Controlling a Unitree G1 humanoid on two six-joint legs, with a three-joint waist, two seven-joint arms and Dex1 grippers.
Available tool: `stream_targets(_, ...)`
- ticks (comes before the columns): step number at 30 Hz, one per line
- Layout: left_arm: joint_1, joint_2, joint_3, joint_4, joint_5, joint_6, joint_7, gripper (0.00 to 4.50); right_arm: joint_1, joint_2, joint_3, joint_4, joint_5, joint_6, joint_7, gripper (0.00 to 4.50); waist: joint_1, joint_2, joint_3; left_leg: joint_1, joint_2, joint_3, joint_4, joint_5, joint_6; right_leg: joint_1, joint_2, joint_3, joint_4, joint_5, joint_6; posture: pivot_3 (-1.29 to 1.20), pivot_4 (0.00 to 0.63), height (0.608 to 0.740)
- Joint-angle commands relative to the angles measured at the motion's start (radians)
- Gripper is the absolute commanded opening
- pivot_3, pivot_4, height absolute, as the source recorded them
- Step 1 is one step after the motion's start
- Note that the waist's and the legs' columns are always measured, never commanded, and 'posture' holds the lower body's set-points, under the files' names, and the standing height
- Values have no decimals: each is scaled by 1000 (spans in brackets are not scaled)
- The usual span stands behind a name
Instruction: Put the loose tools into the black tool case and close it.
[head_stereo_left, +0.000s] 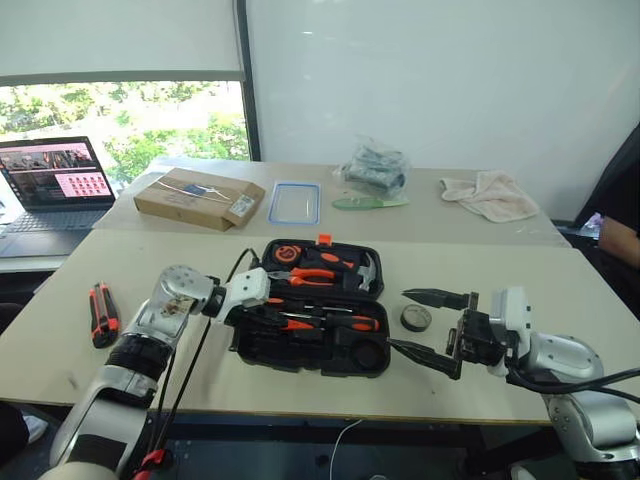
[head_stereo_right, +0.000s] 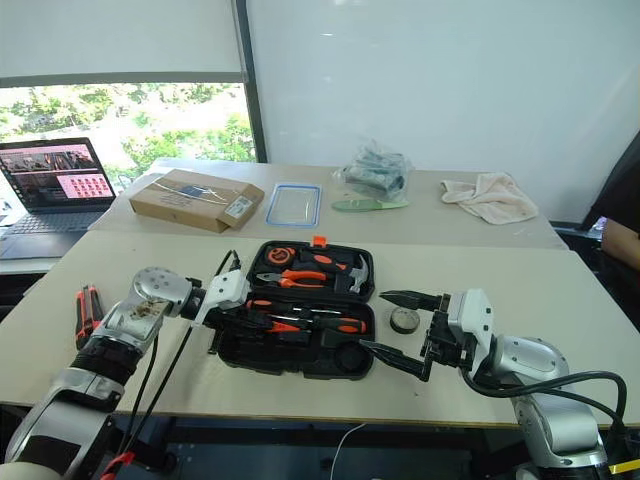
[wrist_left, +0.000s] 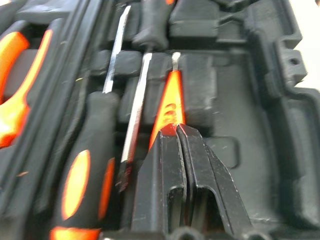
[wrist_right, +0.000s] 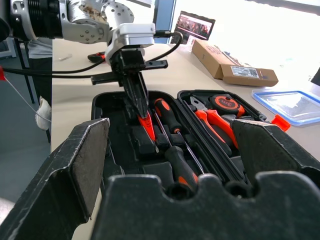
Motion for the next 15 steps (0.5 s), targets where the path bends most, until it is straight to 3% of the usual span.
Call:
stream_targets(1,8,7,-19,-2,50,7,54,93,-12,-2,-18,-9,1,-22,-4,4500,0,0,0,0,0,0,0,0,0,0,0,0,0,0,0,0,150,740)
stream_targets(6,16,-13,-10,20,55,63,124,93,-22,2,-12,-3,1,-23,-6,4500,1,0,0,4,0,0,0,-1,1,4,0,0,1,0,0,0,150,740)
stream_targets(15,23,10,6,3,12,20,69,93,-16,-2,-17,-6,8,-19,0,4500,-1,0,0,4,0,0,0,-1,1,3,0,0,0,0,0,0,150,740)
